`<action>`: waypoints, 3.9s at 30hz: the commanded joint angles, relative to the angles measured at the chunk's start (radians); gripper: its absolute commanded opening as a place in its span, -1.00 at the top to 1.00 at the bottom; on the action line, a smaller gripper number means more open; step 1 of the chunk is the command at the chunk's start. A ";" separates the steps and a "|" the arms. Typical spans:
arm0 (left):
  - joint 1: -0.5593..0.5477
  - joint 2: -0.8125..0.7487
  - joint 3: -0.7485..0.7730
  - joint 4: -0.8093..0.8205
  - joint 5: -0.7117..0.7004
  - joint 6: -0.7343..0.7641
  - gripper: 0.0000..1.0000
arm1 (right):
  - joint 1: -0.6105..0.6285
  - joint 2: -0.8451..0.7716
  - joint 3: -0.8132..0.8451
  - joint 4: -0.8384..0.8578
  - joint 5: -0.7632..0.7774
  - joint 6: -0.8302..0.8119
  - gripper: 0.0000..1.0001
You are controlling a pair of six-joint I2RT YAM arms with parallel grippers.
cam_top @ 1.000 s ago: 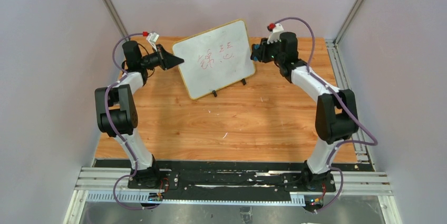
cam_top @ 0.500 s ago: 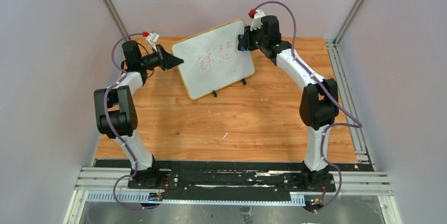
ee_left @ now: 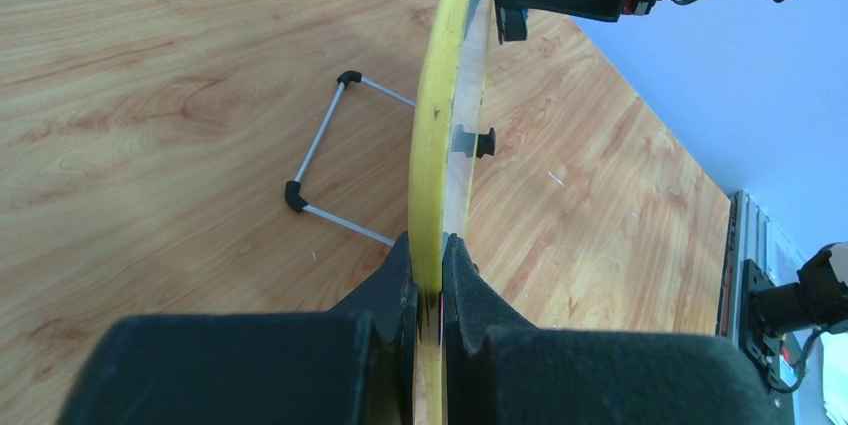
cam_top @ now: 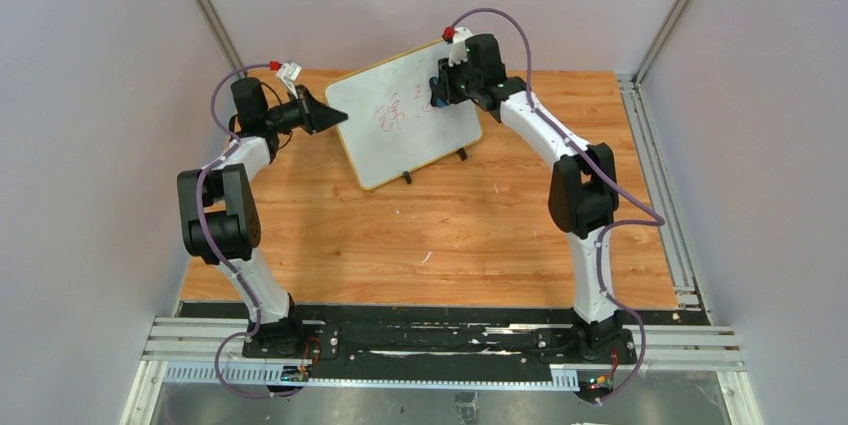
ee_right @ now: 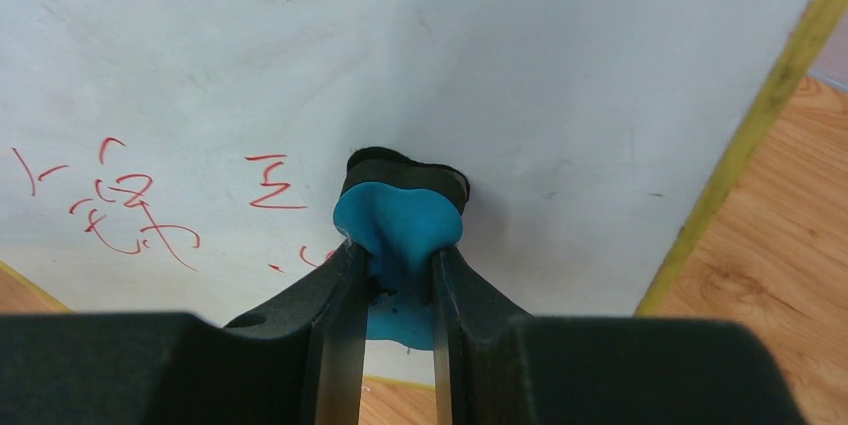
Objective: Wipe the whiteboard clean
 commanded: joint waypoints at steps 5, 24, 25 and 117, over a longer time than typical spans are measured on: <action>0.005 0.006 -0.034 -0.077 -0.168 0.213 1.00 | 0.068 0.055 0.076 -0.005 0.031 -0.042 0.99; 0.004 0.005 -0.022 -0.157 -0.171 0.279 1.00 | -0.024 0.034 0.046 0.051 0.209 -0.141 0.99; 0.003 0.004 -0.022 -0.162 -0.172 0.282 1.00 | -0.027 0.035 0.047 0.052 0.216 -0.145 0.99; -0.008 0.003 -0.011 -0.260 -0.188 0.356 1.00 | 0.185 -0.063 -0.265 0.285 0.237 -0.091 0.99</action>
